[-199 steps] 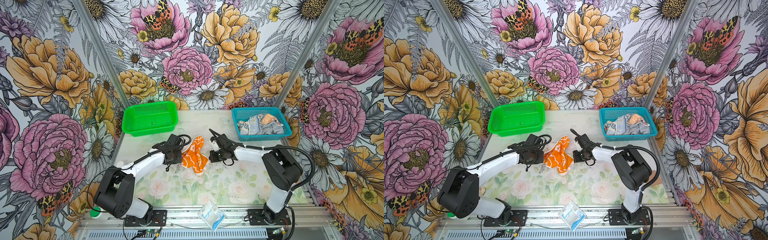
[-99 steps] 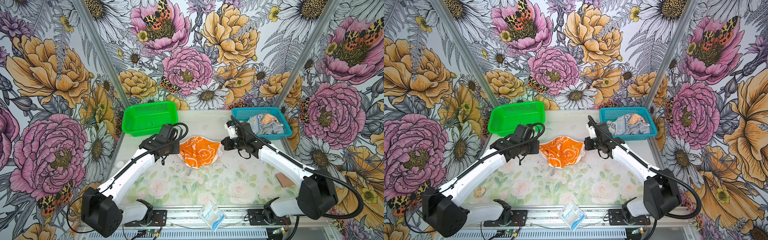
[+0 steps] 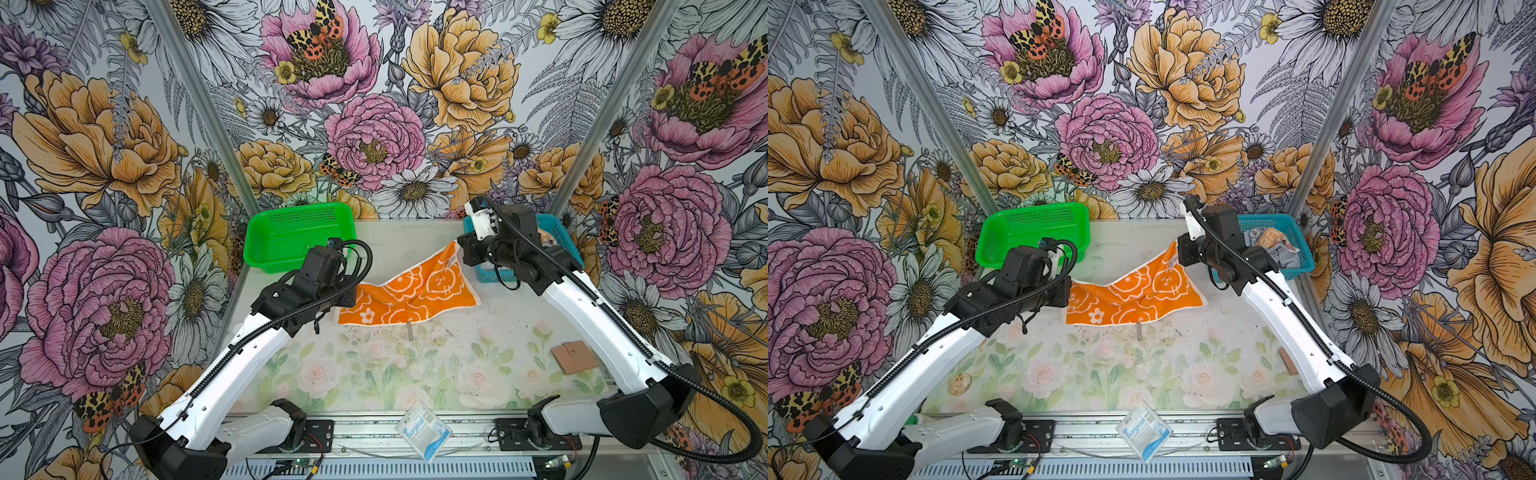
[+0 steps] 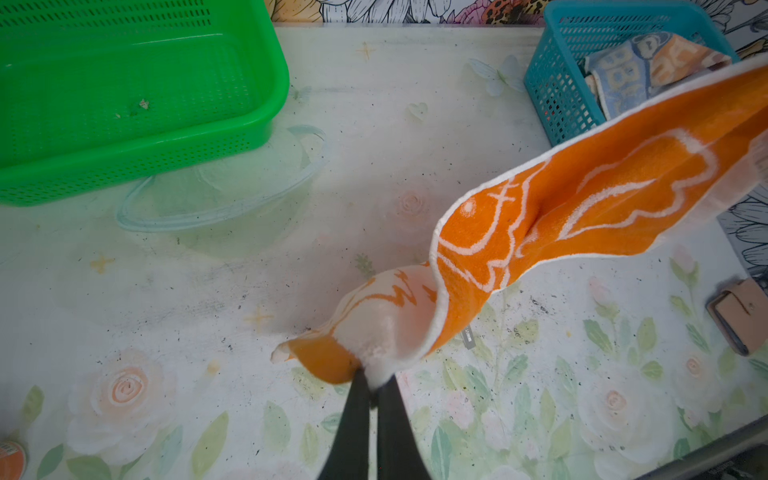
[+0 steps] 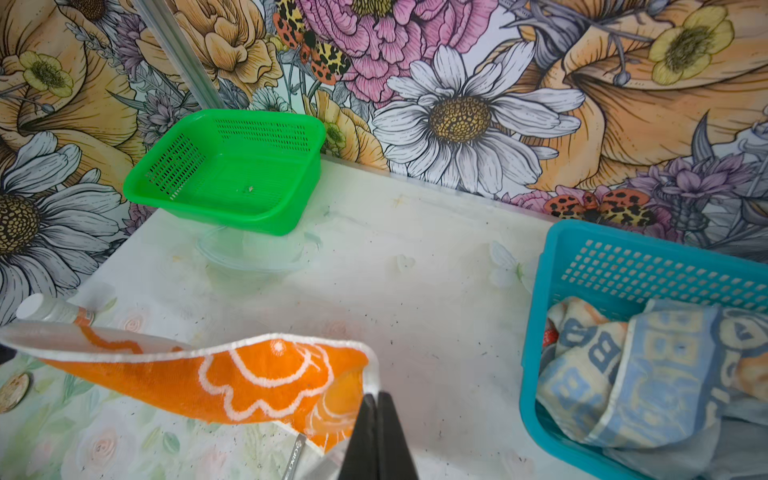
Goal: Fold and stack the towels
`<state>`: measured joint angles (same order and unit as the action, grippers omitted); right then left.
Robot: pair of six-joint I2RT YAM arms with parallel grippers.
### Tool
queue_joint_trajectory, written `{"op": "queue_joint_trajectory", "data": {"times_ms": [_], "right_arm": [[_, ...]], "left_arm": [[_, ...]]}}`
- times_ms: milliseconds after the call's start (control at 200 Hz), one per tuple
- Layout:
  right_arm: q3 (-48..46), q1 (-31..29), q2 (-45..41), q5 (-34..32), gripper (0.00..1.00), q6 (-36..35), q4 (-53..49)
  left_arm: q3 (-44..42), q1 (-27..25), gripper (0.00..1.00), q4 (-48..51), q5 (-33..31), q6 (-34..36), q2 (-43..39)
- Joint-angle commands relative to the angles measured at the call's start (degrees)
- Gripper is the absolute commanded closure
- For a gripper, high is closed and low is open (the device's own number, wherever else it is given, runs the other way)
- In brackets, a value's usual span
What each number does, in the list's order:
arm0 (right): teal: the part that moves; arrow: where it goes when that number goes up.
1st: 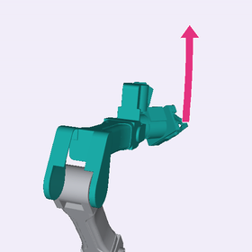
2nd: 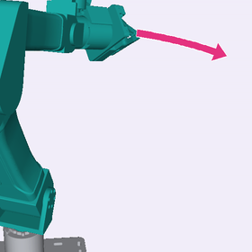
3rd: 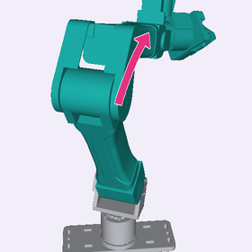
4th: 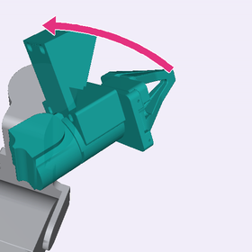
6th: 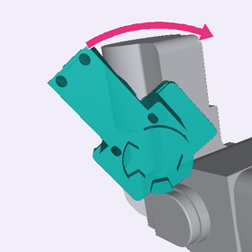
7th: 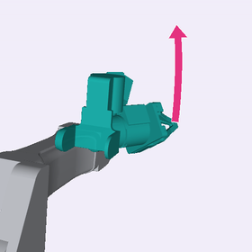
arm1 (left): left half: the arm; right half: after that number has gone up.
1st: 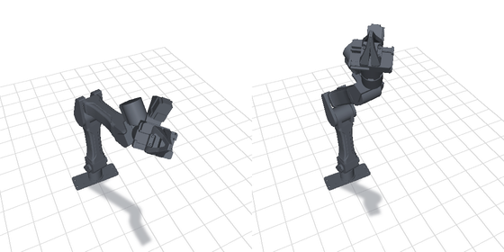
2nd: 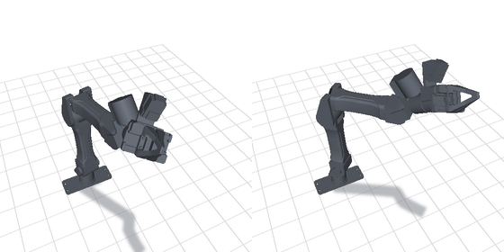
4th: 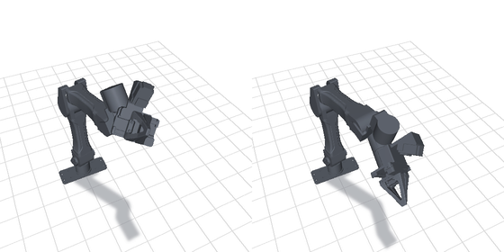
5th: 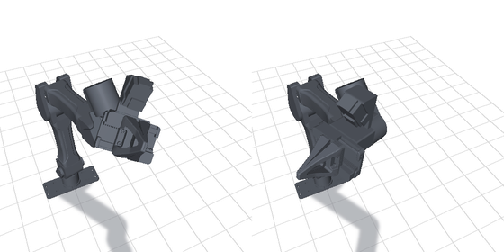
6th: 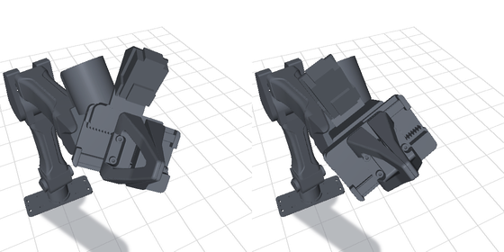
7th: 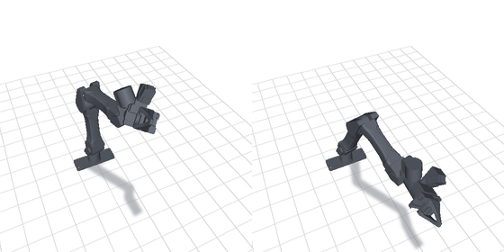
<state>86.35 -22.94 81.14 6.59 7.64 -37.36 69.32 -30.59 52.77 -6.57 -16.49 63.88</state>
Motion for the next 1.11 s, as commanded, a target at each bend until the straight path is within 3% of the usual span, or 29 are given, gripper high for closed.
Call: {"op": "queue_joint_trajectory", "data": {"times_ms": [0, 265, 470, 525, 590, 670, 826, 936, 1056, 1101], "right_arm": [[5.5, 1.5, 8.9, -1.2, 1.00, -3.3, -1.0], [27.5, 4.3, 35.7, -1.2, 1.00, -5.1, -0.7], [45.2, 4.6, 50.3, 2.2, 1.00, -5.7, -0.6], [45.4, 4.4, 49.9, 3.9, 0.69, -4.6, -0.6], [42.4, 3.4, 47.4, 4.3, 0.52, -4.1, -0.6], [35.1, 1.0, 42.5, 3.6, 0.42, -4.9, 0.1], [13.0, -5.7, 29.6, -0.5, 0.37, -4.0, 10.1], [-1.2, -9.4, 22.0, 4.5, 0.37, 0.8, 18.5], [-10.4, -15.1, 18.6, 7.0, 0.38, 4.7, 24.1], [-13.0, -17.7, 18.2, 6.4, 0.38, 5.3, 26.4]], "left_arm": [[-0.7, -0.6, 1.00, -0.9, 2.0, -0.2, 1.7], [-8.2, 0.1, 1.00, -11.3, -3.6, -6.5, 7.7], [-12.3, 5.8, 1.00, -20.0, -3.9, -11.0, 12.5], [-13.3, 8.3, 1.00, -22.1, -2.0, -11.6, 12.8], [-14.0, 10.6, 1.00, -23.3, 0.1, -11.8, 13.6], [-14.4, 12.8, 1.00, -23.7, 1.9, -11.5, 14.8], [-15.7, 17.3, 1.00, -25.2, 6.5, -10.9, 17.2], [-16.2, 19.5, 1.00, -25.8, 8.0, -10.6, 17.9], [-16.1, 21.4, 1.00, -25.8, 8.9, -10.1, 17.9], [-16.1, 22.2, 0.88, -25.8, 9.3, -10.0, 18.0]]}}
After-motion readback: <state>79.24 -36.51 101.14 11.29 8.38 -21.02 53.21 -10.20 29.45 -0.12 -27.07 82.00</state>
